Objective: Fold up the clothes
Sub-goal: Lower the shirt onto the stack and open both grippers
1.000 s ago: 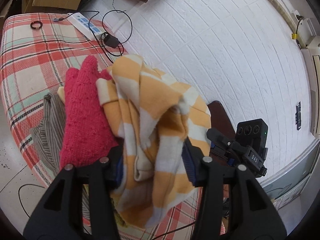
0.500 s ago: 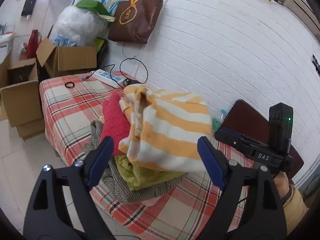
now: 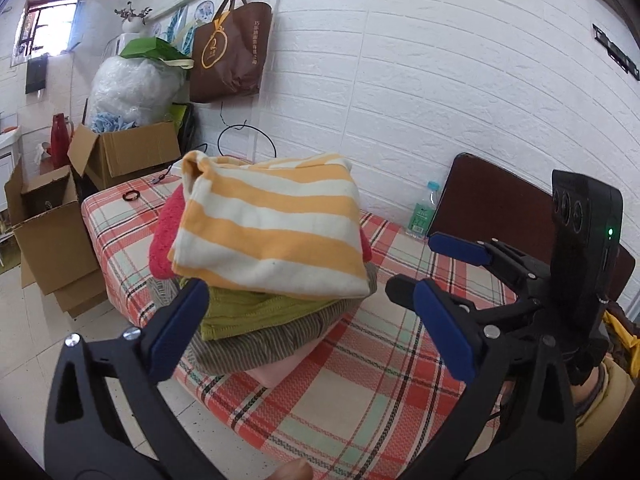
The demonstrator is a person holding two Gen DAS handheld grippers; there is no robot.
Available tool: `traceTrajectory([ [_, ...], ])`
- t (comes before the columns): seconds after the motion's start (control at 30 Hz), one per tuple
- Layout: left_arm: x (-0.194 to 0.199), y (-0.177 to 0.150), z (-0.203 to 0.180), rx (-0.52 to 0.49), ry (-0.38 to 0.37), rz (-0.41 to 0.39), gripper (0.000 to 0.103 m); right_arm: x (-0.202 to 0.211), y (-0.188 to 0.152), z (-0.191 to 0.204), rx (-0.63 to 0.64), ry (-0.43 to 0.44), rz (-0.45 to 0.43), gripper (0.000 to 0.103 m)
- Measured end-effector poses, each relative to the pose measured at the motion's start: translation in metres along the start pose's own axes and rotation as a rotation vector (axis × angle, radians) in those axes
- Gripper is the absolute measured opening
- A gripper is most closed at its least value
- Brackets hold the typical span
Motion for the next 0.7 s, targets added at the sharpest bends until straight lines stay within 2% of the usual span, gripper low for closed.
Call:
traceTrajectory([
  [0.17,0.002,-0.002,0.006,0.037,0.011,0.012,0.103,0.002,-0.003,-0.001,-0.004,0.018,0.007,0.090],
  [0.27,-0.003,-0.006,0.003,0.035,0.011,0.036,0.102,-0.001,-0.004,0.001,0.001,0.027,0.021,0.090],
  [0.53,-0.003,-0.006,-0.006,-0.006,0.063,-0.001,0.102,-0.004,-0.008,-0.005,-0.034,0.014,0.039,0.090],
  [0.7,-0.005,-0.005,-0.005,0.012,0.068,0.027,0.103,-0.003,-0.008,-0.006,-0.041,0.012,0.041,0.091],
])
Point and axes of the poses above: each gripper's, at about its wrist camera, not at the fingertips, and x roughly against the way its jaws point, z to its left, y to its top, the point moved 3 cm from there along -x, roughly the way its jaws point, and after that the axes turned 9 degrees about z, right-handed, at the moved point
